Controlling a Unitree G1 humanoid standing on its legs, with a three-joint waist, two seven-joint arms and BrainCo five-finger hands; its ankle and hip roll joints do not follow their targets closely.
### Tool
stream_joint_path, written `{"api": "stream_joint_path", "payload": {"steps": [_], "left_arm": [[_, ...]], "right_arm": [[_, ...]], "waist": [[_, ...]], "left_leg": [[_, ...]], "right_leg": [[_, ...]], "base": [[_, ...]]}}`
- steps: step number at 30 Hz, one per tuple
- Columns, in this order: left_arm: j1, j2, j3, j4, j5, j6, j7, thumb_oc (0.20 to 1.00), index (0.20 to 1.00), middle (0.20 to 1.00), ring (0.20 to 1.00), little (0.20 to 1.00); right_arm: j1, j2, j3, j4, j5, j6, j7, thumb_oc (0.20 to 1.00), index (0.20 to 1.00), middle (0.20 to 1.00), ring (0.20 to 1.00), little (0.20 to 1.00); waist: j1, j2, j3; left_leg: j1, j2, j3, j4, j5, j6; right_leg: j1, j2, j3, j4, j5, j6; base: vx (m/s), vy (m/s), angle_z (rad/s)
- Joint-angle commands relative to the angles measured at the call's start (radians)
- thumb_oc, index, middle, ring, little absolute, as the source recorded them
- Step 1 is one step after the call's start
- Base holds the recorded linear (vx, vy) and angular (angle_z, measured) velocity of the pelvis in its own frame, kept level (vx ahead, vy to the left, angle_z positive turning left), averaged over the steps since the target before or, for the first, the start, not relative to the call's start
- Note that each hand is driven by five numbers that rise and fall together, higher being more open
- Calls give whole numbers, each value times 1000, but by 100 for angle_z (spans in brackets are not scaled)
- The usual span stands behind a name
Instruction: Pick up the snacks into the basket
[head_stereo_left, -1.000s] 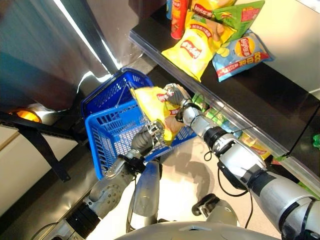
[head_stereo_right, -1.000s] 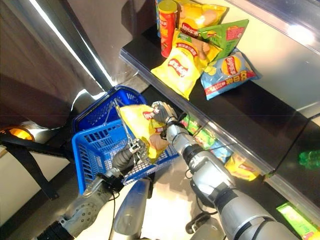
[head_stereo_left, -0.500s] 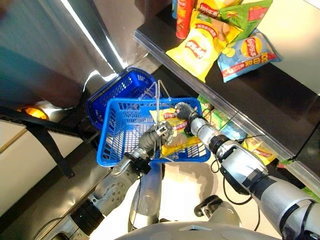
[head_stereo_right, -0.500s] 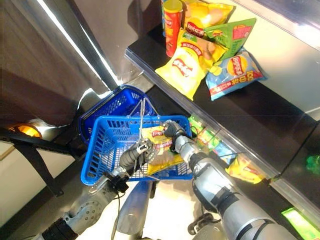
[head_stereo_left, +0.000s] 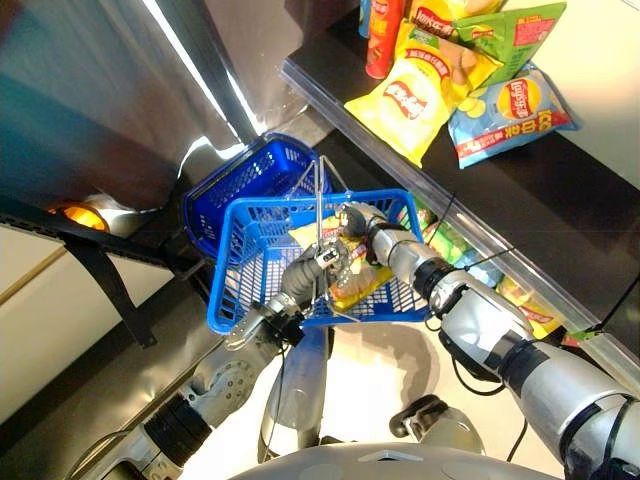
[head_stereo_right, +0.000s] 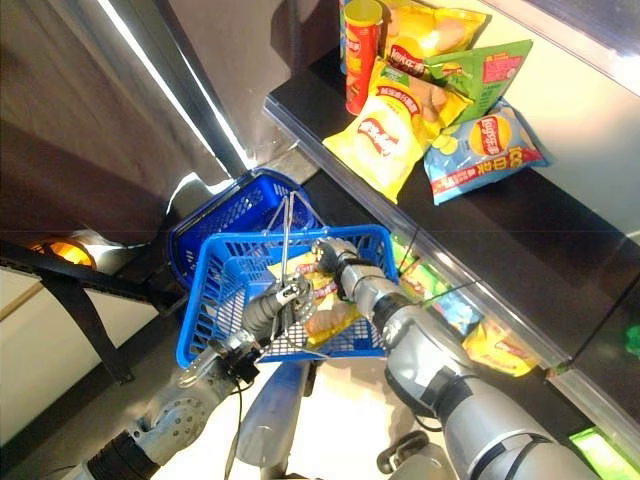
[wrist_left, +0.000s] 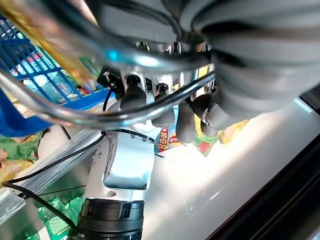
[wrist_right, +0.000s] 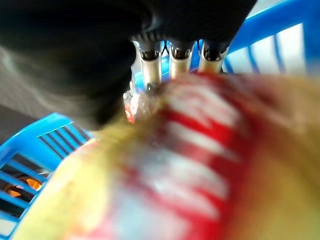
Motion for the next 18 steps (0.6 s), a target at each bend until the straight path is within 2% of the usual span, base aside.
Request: {"api": "stream_joint_path", "payload": {"steps": [1,9,18], "left_arm": [[-94,-28,-5,-249,-12,-60,-70,200,200,200,200,200],[-75,-28,28,-235,4,-68,-47,200,200,200,200,200],[-22,-3,85,-227,32,-76,-21,200,200,200,200,200]], "right_arm": [[-99,40,-2,-1,-6,-18,-5,1000,1000,1000,1000,1000],[-110,42,-40,-16,80,-22,-4,1000,1000,1000,1000,1000],[-114,-12,-66,-114,221,-40,3,1000,1000,1000,1000,1000]], "waist": [[9,40,-20],[-4,32,-12],[-43,13,-2]], "left_leg": [[9,2,35,18,-53,38],[13,6,46,21,-55,39],[27,20,64,26,-59,37]], "right_leg": [[-77,18,16,32,128,22],[-86,20,32,37,131,18],[-94,22,54,42,135,13]], "base": [[0,0,0],[0,0,0],[-2,2,-1]]}}
